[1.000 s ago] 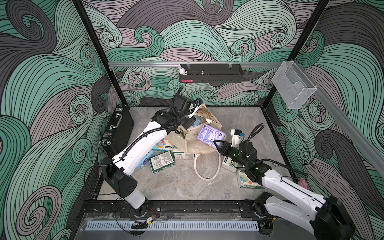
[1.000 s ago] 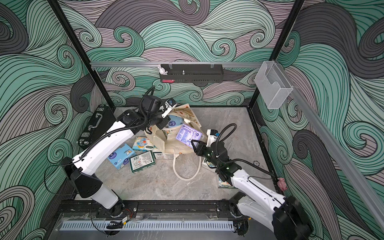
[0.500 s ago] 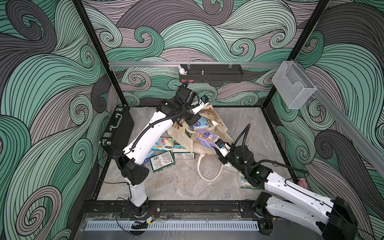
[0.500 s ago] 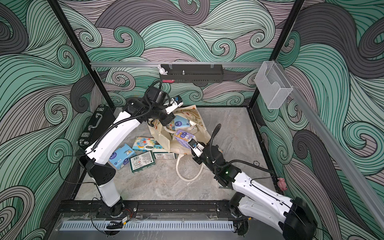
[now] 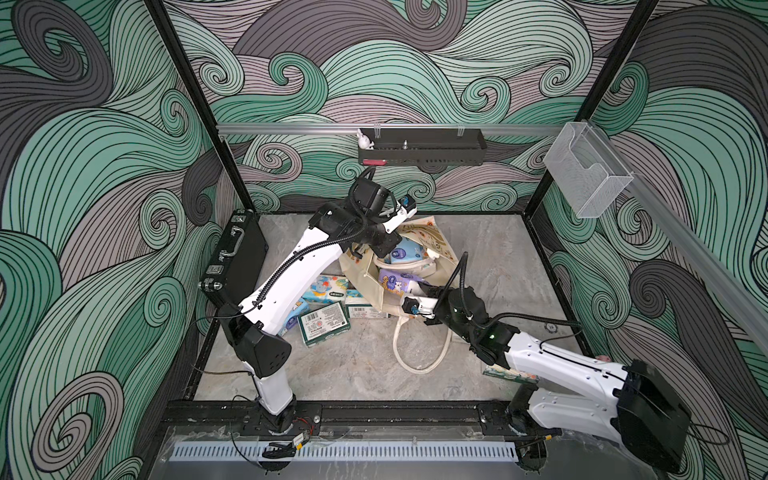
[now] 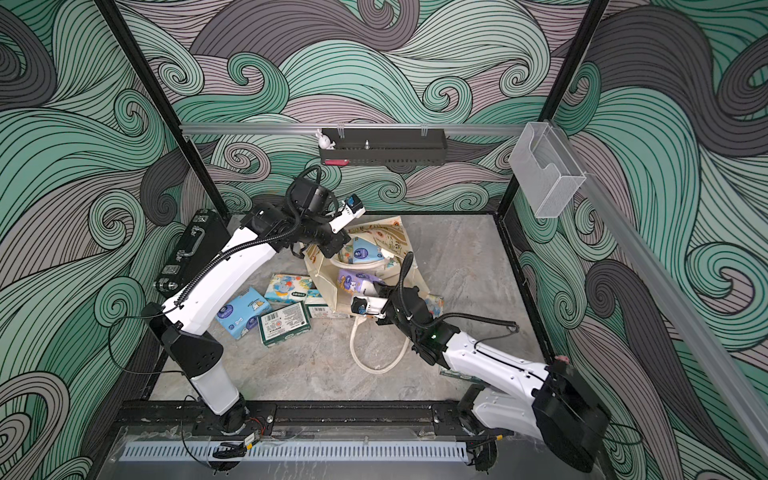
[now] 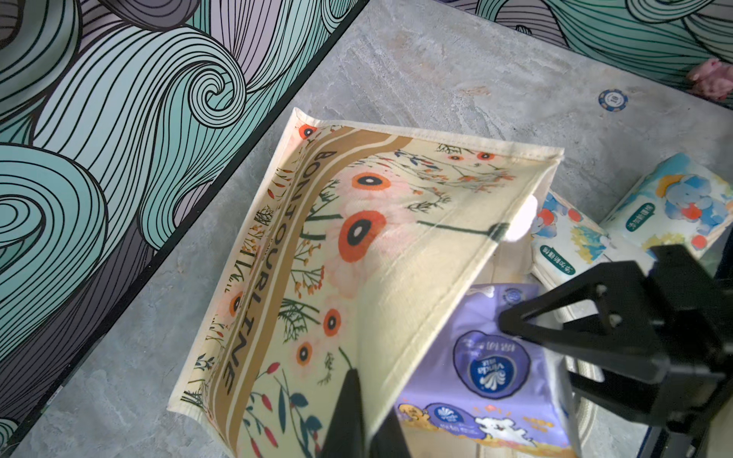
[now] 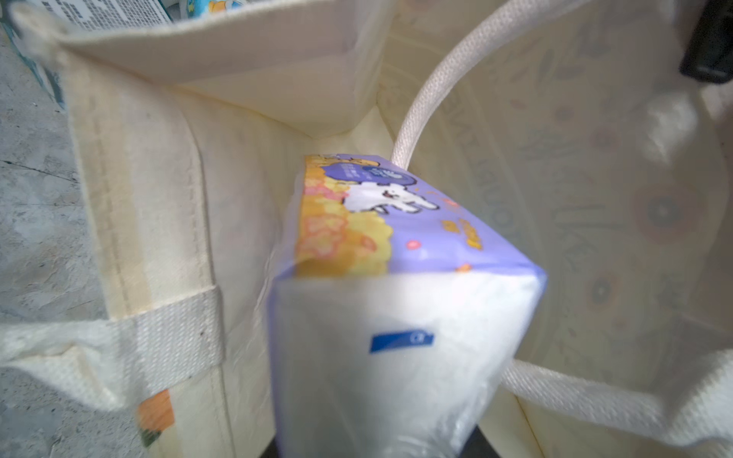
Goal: Put tissues into the canvas bag
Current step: Adjust the pack of facial tissues in the canvas bag.
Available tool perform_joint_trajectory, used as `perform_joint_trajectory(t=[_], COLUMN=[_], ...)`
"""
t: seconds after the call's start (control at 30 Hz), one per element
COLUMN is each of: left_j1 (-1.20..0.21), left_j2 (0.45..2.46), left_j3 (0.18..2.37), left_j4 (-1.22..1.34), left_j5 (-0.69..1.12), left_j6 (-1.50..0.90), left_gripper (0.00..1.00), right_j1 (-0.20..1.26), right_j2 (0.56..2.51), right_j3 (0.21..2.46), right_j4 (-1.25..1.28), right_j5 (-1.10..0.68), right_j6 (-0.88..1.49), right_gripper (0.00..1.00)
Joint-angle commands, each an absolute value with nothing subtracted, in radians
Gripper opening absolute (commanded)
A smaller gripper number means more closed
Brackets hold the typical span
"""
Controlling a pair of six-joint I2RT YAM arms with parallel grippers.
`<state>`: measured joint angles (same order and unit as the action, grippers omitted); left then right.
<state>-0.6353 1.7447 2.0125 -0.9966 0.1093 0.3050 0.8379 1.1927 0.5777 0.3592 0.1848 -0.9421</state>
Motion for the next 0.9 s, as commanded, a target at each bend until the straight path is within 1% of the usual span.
perform_joint_trajectory(t=[0.0, 0.3, 0.37, 0.5, 0.63, 0.73, 0.87], left_j1=[-0.636, -0.640, -0.640, -0.640, -0.640, -0.640, -0.640], left_j2=[1.696, 1.668, 1.662, 1.656, 1.656, 1.657, 1.667], left_j3=[2.029, 2.025, 2.022, 2.023, 2.028, 2.026, 2.025], left_j4=[-0.947, -0.966, -0.965, -0.969, -0.979, -0.981, -0.988], left_j5=[0.181, 0.258, 0.261, 0.251, 0.212, 0.161, 0.092], left_j6=[0.270, 0.281, 0.281, 0.282, 0.287, 0.293, 0.302], left_gripper=[0.00, 0.00, 0.00, 0.00, 0.00, 0.00, 0.00], right_j1=[0.845, 0.847, 0.847, 0.835, 0.827, 0.824, 0.828], right_j2=[1.272, 1.528, 1.566, 1.628, 1.676, 1.688, 1.619], right_j3=[0.651, 0.799, 0.825, 0.892, 0.909, 0.894, 0.843], right_j4=[0.562, 0.794, 0.796, 0.722, 0.707, 0.754, 0.760], right_j5=[0.219, 0.308, 0.311, 0.370, 0.496, 0.588, 0.646], right_j6=[-1.021, -1.137, -1.160, -1.123, -1.128, -1.150, -1.122], right_gripper=[0.00, 0.00, 0.00, 0.00, 0.00, 0.00, 0.00])
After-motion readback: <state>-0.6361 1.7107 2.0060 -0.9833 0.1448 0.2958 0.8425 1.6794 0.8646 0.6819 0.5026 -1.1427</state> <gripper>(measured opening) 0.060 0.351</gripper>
